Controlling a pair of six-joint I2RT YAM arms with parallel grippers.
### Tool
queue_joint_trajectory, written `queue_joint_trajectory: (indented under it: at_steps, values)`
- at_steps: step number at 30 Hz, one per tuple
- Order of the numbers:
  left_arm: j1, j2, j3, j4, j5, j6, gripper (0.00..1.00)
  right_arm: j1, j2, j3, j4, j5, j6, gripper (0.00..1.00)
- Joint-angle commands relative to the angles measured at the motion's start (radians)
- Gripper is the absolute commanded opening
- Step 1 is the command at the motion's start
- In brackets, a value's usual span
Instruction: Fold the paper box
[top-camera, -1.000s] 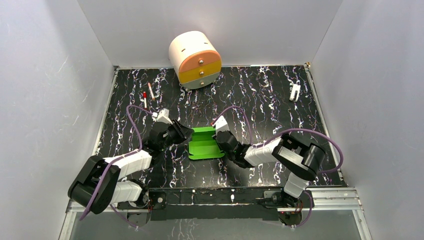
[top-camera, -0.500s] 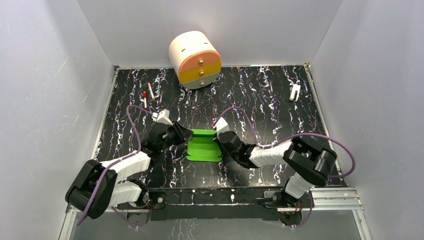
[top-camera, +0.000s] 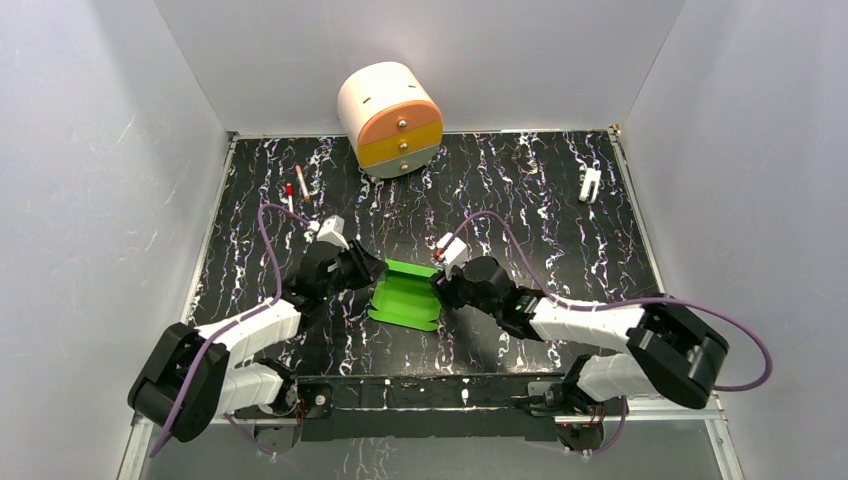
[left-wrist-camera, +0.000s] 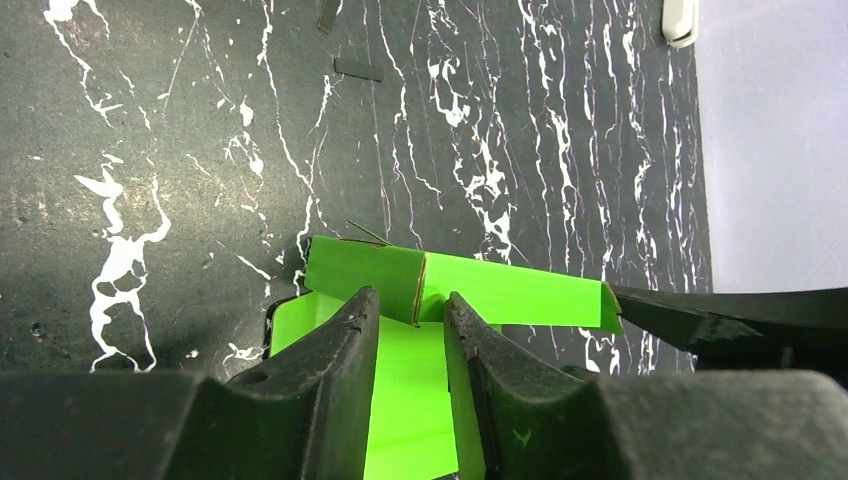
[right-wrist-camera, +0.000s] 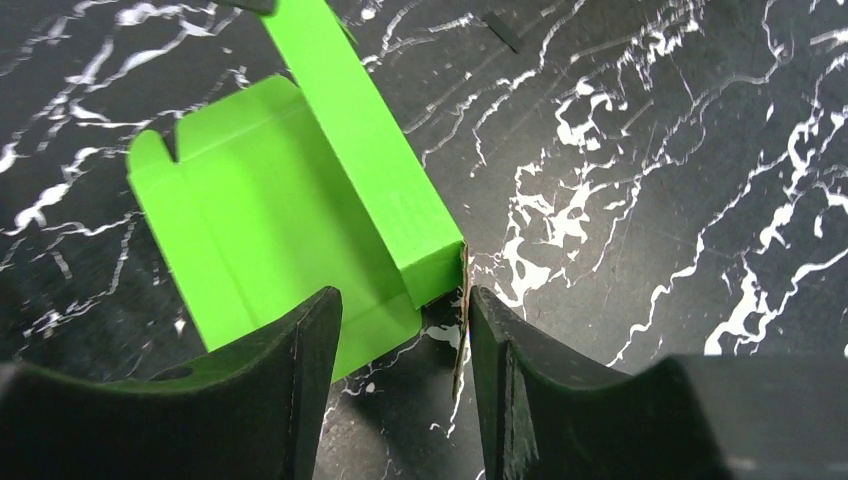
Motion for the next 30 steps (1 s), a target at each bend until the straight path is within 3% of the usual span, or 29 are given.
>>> queue_joint_trajectory:
  at_steps: [1, 8, 12, 17, 25, 30]
  values:
    - [-0.005, -0.022, 0.038, -0.090, -0.011, 0.052, 0.31, -0.016, -0.109, 0.007, -0.045, -0.141, -0.076, 0.59]
    - [-0.005, -0.065, 0.077, -0.158, -0.016, 0.096, 0.41, -0.092, -0.281, 0.009, -0.162, -0.115, -0.100, 0.61]
    - [-0.005, -0.055, 0.098, -0.183, -0.013, 0.097, 0.43, -0.199, -0.303, -0.001, -0.203, -0.113, -0.071, 0.55]
    - [-0.005, -0.038, 0.105, -0.154, -0.010, 0.082, 0.48, -0.289, -0.215, -0.005, -0.190, -0.184, -0.077, 0.49]
    - [-0.005, 0.033, 0.135, -0.138, 0.011, 0.081, 0.53, -0.294, -0.004, 0.029, -0.102, -0.392, -0.085, 0.44]
    - [-0.005, 0.060, 0.132, -0.119, 0.028, 0.071, 0.53, -0.294, 0.043, 0.017, -0.030, -0.510, -0.069, 0.43]
